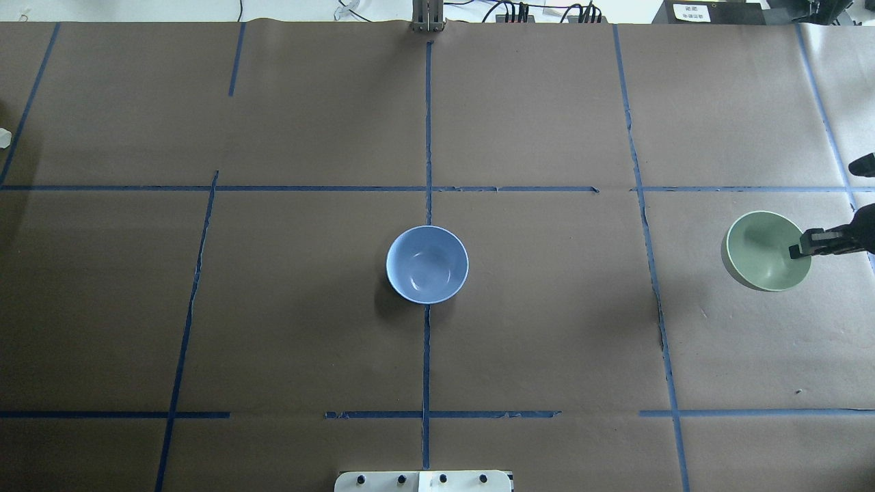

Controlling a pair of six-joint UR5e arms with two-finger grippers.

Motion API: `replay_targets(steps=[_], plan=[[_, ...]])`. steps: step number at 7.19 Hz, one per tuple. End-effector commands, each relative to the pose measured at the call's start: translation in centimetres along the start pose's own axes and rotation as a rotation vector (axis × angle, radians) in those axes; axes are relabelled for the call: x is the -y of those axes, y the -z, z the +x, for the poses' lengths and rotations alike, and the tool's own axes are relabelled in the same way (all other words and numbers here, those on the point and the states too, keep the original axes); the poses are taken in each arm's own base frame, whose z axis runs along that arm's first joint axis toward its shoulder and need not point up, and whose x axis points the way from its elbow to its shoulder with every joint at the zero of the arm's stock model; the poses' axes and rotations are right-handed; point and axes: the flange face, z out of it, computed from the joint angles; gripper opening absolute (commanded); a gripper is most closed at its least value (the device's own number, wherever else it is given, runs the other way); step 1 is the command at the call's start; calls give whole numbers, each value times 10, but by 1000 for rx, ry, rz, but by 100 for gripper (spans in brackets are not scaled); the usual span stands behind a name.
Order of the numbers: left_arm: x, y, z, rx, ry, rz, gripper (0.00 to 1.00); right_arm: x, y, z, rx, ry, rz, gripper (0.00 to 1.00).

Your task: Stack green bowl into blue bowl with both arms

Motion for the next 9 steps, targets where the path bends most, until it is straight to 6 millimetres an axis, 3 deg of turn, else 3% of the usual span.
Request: replay_targets(steps=[1,3,4,5,6,7,8,9], plan=[[1,1,1,0,-2,2,100,25,13,-120,94,-94,-17,0],[2,1,1,1,5,3,100,39,-12,-292,119,-238,-90,0],[3,6,5,4,39,12,100,28,-22,-388,77,-279,-81,0],[3,5,4,3,46,9,100,13,-30,-458,31,-292,-57,0],[2,3,2,2,49,6,100,5,-40,-502,21,-349,-42,0],[2,2,1,1,51,4,100,-1,-59,-519,1,-361,-42,2],[2,1,1,1,52,3,100,-20,-78,-521,-27,-344,-36,2],[2,2,1,1,51,4,100,-22,-91,-523,-44,-355,-25,3]])
